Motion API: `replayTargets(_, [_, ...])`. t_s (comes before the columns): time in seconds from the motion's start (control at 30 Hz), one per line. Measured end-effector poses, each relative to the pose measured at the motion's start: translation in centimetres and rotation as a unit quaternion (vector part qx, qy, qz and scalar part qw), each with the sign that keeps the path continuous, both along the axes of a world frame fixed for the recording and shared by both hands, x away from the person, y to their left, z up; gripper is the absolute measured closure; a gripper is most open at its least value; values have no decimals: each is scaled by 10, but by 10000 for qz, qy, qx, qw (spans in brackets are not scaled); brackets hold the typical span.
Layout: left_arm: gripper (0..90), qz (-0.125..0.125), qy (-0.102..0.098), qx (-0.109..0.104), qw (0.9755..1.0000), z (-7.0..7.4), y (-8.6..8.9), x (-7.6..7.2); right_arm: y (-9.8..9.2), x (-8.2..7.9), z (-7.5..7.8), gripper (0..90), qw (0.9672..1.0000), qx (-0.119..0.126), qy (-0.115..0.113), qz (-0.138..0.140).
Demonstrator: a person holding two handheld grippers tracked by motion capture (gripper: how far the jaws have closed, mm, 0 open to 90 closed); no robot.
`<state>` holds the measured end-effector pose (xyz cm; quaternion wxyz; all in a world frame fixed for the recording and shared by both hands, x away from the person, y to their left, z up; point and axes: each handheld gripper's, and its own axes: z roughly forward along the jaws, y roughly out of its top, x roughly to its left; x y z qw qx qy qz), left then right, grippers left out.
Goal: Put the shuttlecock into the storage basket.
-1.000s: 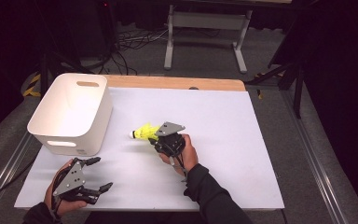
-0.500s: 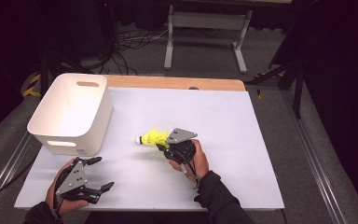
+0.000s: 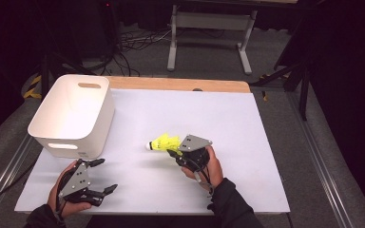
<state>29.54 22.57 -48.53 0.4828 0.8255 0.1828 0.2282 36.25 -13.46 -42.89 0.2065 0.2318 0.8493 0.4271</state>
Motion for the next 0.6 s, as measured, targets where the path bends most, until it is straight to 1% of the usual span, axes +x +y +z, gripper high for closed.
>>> replayTargets(0.2, [94, -11, 14, 0, 10000, 0, 0, 0, -7, -7, 3, 795, 10000, -32, -73, 23])
replayTargets(0.33, [94, -25, 9, 41, 10000, 0, -2, 1, -10, -11, 5, 795, 9999, -58, -106, 55])
replayTargets(0.43, [94, -35, 57, 41, 10000, 0, -3, 1, -13, -14, 7, 795, 9999, -66, -130, 91])
replayTargets(0.5, [94, -66, 70, 20, 10000, 0, -6, 2, -15, -15, 9, 795, 9998, -52, -153, 97])
replayTargets(0.57, [92, -91, 45, 71, 9999, 1, -9, 4, -17, -17, 10, 795, 9998, -45, -166, 109])
replayTargets(0.6, [92, -102, 54, 46, 9999, 2, -10, 4, -17, -18, 10, 795, 9998, -54, -177, 112])
